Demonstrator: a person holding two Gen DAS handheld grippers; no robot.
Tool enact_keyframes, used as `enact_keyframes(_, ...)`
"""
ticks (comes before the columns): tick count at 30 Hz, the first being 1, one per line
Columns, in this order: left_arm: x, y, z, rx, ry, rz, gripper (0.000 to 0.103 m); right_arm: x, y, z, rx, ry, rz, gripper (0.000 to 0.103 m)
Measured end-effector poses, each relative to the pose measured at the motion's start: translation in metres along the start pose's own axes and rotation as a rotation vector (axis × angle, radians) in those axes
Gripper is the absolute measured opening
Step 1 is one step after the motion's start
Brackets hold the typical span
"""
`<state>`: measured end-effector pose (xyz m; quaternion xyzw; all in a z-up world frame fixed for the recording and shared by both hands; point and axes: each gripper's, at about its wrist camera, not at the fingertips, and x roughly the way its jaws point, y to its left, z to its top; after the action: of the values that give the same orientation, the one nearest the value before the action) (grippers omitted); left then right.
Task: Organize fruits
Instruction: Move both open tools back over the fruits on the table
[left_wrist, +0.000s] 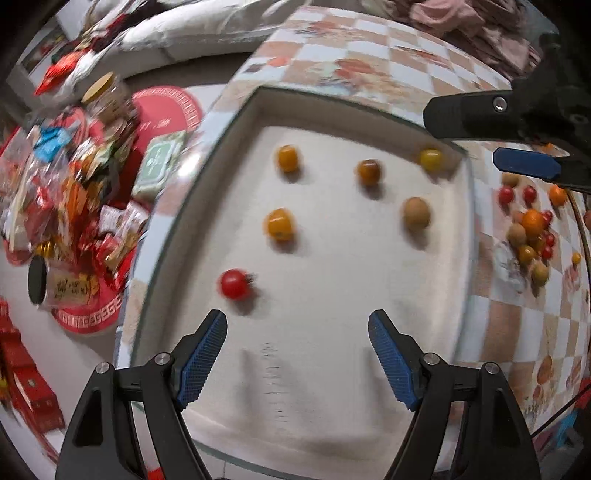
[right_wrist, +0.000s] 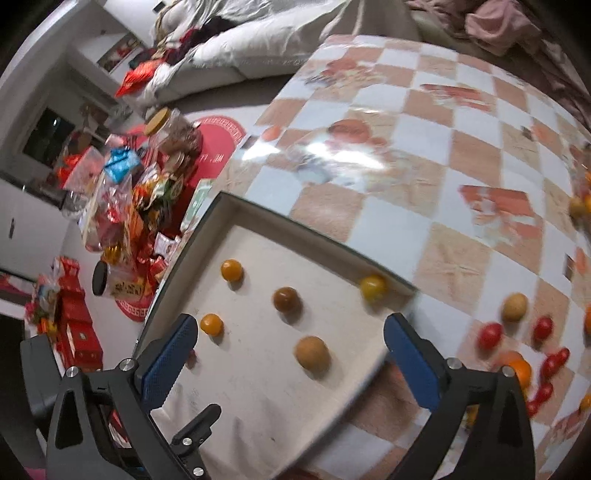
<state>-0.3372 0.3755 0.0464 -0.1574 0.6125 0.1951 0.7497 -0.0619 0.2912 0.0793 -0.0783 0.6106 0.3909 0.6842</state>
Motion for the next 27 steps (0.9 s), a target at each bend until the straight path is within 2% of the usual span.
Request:
enact_keyframes(7, -0.01, -0.053, 0.012, 0.118, -0.018, -0.051, 0.08, -0.045, -0.065, -0.028, 0.149, -0.072, -0.076, 0.101)
enact_keyframes(16, -0.013, -0.124, 0.02, 0.237, -0.02, -0.103, 0.08, -0.081, -0.155, -0.092, 0.33, -0.068, -0.211, 0.101)
enact_keyframes(21, -0.004, -0.156, 0.015, 0.269, 0.022, -0.136, 0.08, -0.095, -0.201, -0.128, 0.42, -0.054, -0.265, 0.101)
enact_keyframes(27, 0.006, -0.196, 0.008, 0.305, 0.064, -0.166, 0.08, -0.105, -0.232, -0.154, 0.466, -0.045, -0.299, 0.101)
